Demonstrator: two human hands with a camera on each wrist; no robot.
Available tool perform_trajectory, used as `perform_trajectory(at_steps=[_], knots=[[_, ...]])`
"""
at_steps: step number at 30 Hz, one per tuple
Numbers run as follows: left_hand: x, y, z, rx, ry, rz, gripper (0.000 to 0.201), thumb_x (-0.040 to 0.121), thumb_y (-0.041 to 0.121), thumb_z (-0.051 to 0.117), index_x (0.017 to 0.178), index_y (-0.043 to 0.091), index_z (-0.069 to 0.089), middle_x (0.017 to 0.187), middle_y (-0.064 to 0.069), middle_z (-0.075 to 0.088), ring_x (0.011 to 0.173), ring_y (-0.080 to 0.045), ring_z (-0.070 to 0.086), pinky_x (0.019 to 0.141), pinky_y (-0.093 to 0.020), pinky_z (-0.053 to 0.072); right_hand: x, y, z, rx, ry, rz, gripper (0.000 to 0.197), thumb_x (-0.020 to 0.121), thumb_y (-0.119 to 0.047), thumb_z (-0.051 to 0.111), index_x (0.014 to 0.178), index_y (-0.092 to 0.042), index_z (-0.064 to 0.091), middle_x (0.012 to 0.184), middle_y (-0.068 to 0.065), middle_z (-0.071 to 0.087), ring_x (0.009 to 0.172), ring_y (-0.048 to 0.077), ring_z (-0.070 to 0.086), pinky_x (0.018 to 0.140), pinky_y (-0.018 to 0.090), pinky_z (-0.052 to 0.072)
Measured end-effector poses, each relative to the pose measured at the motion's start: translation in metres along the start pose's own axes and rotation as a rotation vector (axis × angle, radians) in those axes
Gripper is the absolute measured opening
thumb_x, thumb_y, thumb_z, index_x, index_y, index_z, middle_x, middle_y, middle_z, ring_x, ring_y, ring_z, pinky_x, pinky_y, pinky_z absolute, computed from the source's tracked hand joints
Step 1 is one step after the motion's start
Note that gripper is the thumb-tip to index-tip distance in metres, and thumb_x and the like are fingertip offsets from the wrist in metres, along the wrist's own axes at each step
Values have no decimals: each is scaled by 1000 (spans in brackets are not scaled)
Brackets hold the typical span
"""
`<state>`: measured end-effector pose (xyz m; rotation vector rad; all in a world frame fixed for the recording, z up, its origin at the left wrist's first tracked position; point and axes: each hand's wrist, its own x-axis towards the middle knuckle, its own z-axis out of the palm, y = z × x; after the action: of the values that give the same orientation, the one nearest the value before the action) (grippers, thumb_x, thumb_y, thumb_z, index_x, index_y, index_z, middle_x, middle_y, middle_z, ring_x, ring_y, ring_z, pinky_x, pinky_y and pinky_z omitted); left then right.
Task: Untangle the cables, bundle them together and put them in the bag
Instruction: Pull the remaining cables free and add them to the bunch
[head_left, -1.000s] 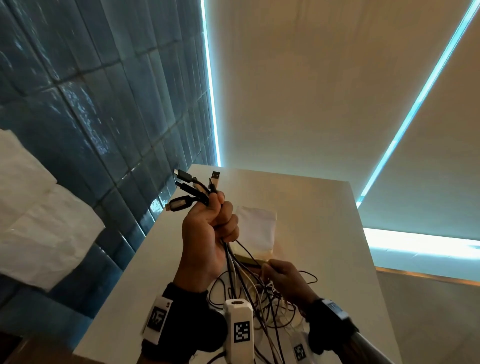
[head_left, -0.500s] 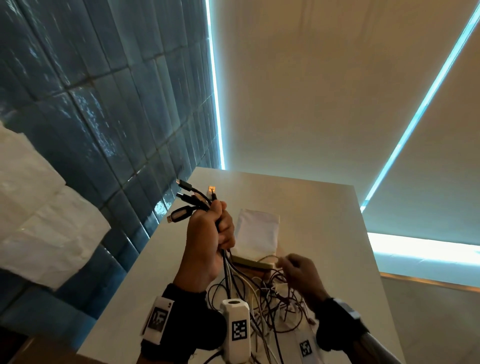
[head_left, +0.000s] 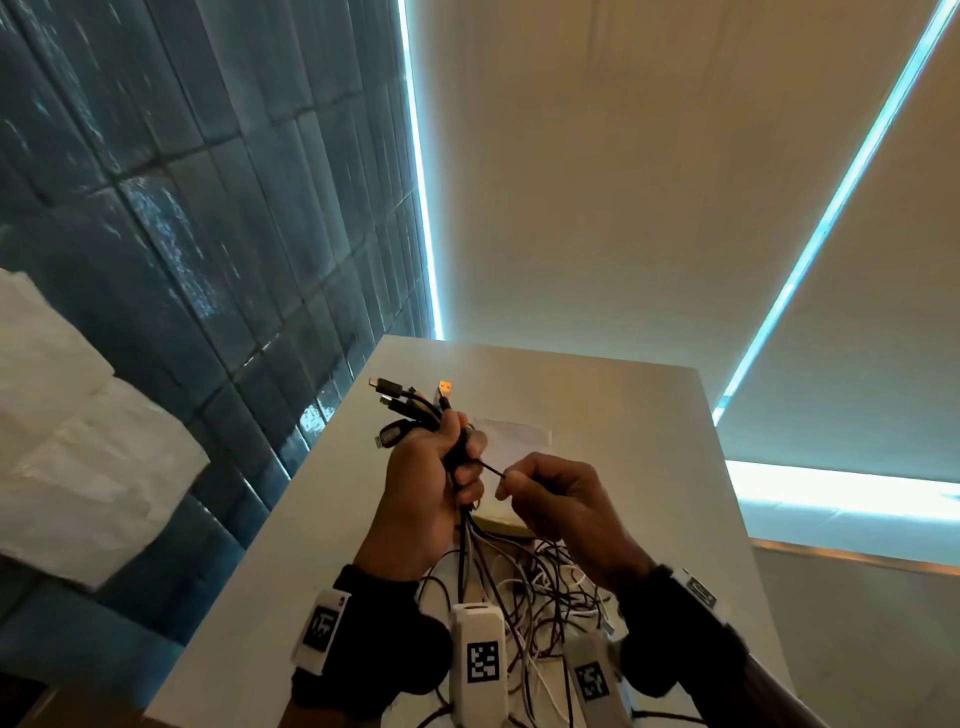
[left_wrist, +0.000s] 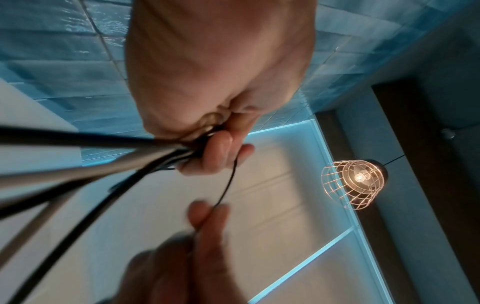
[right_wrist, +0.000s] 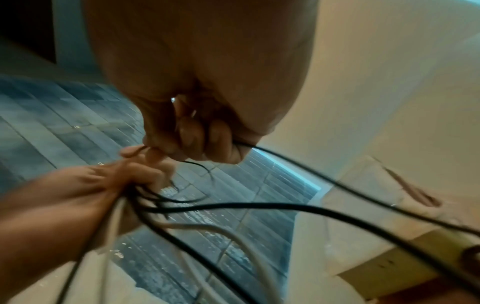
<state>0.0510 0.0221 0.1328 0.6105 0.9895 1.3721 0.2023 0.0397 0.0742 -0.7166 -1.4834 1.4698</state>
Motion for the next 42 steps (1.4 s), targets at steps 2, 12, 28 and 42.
perform_trajectory(at_steps=[2, 12, 28, 42], knots=[[1, 4, -3, -59, -24, 33, 26, 103, 20, 34, 80, 14, 44, 59, 2, 38, 43, -7, 24, 38, -19, 22, -1, 13, -9, -74, 16, 35, 22, 94, -16, 58, 79, -1, 66, 56, 0, 40, 49, 10, 30, 46, 19, 25], [3, 3, -9, 57, 79, 287, 28, 103, 19, 35, 78, 15, 47, 52, 4, 38, 47, -9, 30, 52, -25, 29, -13, 81, -43, -255, 114, 219, 26, 95, -9, 57, 75, 6, 64, 51, -12, 52, 47, -3, 40, 50, 13, 33], [-1, 8, -13, -101, -86, 247, 17, 93, 25, 42, 80, 15, 46, 54, 6, 27, 44, -7, 20, 48, -27, 12, -54, 161, -66, -455, 157, 417, 33, 84, -36, 61, 57, -19, 63, 57, -6, 58, 58, 4, 51, 62, 28, 40], [0, -7, 3, 163, 50, 74, 30, 105, 20, 32, 82, 9, 48, 62, -6, 63, 46, -13, 43, 47, -25, 31, 2, -28, 1, -16, 83, -100, 19, 91, -11, 62, 86, 7, 63, 54, 3, 45, 46, 13, 34, 42, 22, 29]])
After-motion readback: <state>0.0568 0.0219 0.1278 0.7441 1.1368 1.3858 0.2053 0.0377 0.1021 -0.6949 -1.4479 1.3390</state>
